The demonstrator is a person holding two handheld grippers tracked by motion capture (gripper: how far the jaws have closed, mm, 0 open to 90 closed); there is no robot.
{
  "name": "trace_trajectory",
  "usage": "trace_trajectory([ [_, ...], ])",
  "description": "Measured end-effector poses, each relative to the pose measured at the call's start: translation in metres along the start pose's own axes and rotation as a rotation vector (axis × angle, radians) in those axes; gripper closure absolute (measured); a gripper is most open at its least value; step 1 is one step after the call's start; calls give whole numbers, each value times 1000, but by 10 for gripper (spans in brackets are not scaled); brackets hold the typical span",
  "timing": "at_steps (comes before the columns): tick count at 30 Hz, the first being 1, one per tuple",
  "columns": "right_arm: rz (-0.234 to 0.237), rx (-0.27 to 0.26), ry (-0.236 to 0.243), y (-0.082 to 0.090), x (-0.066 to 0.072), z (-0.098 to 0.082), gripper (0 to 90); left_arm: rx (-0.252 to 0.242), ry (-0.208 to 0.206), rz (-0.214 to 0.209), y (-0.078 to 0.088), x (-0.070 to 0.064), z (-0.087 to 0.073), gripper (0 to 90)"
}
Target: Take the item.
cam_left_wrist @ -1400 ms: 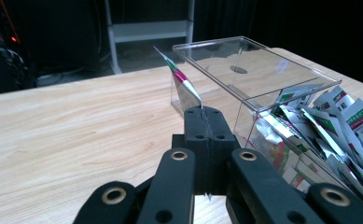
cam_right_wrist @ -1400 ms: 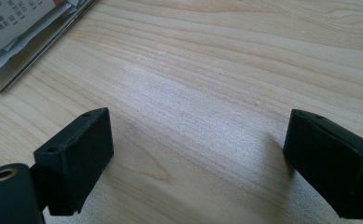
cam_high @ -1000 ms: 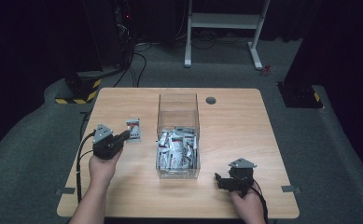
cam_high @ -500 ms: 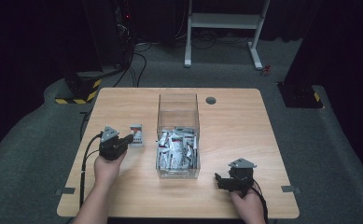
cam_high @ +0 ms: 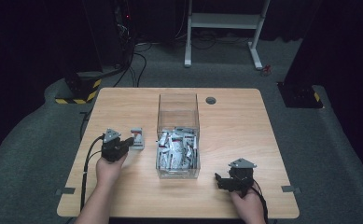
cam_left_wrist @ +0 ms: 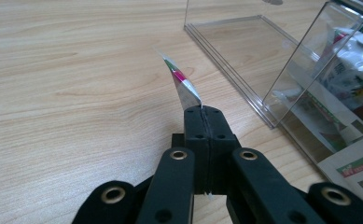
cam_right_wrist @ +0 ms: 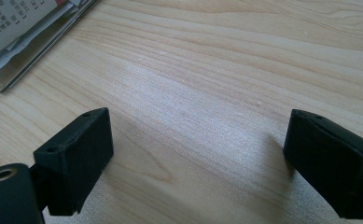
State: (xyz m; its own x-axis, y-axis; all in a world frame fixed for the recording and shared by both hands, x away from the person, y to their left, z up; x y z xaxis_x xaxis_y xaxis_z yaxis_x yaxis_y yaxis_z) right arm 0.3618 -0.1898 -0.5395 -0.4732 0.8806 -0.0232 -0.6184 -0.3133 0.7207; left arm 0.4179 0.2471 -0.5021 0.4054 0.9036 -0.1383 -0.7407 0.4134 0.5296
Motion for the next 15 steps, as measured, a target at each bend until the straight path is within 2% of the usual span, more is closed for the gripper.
trace_trajectory([
  [15,0,0,0,0,0,0,81,29,-22,44,-6,2,-3,888],
])
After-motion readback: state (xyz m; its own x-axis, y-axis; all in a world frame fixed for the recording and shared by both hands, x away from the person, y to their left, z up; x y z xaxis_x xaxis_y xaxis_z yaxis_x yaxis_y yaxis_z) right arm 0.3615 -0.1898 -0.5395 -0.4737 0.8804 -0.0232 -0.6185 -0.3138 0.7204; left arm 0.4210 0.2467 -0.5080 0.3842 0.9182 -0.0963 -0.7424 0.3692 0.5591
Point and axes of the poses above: each handheld gripper's, and its own axes: y roughly backward along the jaws, z roughly out of its top, x roughly to its left, the point moved 2 cm from there along -y, roughly forward along the jaws, and after that the axes turned 1 degree about -z, right-handed, at the moved point
